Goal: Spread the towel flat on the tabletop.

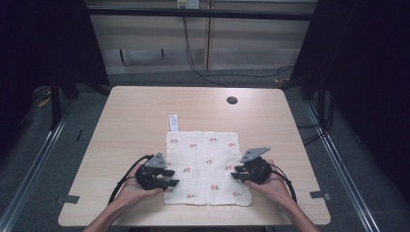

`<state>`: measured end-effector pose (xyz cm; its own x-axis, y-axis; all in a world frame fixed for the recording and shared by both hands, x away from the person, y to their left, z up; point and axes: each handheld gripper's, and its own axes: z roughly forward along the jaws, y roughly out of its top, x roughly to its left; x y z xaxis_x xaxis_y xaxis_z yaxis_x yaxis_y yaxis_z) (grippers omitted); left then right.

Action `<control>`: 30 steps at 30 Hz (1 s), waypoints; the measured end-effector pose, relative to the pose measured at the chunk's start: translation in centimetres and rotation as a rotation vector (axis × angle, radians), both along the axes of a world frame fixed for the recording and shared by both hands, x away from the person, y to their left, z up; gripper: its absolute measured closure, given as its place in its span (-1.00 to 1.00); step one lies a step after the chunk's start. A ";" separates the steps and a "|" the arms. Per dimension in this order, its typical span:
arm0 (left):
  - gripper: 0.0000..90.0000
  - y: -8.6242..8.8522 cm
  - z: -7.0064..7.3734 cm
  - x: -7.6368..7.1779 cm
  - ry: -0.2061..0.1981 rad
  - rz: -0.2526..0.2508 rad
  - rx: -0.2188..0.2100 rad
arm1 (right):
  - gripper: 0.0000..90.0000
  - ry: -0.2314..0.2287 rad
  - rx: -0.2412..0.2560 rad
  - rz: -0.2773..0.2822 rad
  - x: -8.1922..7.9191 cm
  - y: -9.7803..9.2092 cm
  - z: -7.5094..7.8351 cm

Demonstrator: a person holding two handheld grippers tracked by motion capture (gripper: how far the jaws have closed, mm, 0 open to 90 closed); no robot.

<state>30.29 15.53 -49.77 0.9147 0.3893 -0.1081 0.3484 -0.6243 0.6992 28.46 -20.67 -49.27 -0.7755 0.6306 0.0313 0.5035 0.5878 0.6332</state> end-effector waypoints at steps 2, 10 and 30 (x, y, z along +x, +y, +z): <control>0.45 0.1 0.0 0.0 -0.013 -0.014 0.009 | 0.73 0.001 0.006 0.006 -0.1 -0.1 0.0; 0.98 0.6 0.1 -0.5 -0.005 -0.022 0.013 | 0.95 0.040 0.032 0.018 -1.0 0.0 0.0; 0.85 1.0 0.7 -3.4 0.050 -0.067 0.056 | 0.65 0.063 0.059 0.081 -3.7 0.1 0.1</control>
